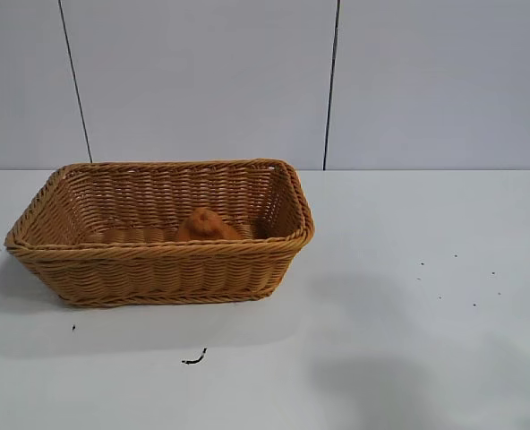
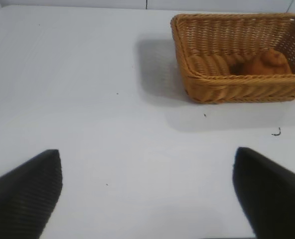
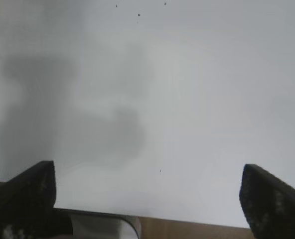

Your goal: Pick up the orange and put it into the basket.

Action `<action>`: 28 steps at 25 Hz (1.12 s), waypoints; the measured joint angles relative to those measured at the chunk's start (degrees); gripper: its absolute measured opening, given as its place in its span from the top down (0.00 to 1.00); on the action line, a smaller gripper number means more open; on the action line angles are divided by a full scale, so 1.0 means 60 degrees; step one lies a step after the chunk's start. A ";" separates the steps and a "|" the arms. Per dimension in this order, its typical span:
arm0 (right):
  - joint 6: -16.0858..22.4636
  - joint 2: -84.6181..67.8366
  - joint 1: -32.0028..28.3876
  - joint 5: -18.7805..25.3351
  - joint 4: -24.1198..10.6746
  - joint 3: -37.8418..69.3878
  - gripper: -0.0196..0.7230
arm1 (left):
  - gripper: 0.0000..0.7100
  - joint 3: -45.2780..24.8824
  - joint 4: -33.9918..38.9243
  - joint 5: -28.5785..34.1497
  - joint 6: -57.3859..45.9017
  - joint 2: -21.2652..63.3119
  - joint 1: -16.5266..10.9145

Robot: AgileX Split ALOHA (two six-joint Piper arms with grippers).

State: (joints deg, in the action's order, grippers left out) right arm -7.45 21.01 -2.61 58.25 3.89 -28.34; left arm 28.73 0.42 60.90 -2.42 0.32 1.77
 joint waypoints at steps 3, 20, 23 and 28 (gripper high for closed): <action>0.0000 -0.0656 0.0000 0.0012 -0.0008 -0.0005 0.04 | 0.06 0.0000 0.0000 0.0000 0.0000 0.0000 0.0000; 0.0000 -0.3518 0.0637 0.0019 -0.0181 0.0014 0.04 | 0.06 0.0000 0.0000 0.0009 0.0000 0.0000 0.0000; 0.0000 -0.3539 0.0637 0.0029 -0.0247 0.0026 0.04 | 0.06 0.0000 0.0000 0.0009 0.0000 0.0000 0.0000; 0.0000 -0.3539 0.0637 0.0029 -0.0247 0.0026 0.04 | 0.06 0.0000 0.0000 0.0009 0.0000 0.0000 0.0000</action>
State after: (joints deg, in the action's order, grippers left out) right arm -7.45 -0.22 1.20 58.43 2.41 -28.18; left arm 28.73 0.42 60.95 -2.42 0.32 1.77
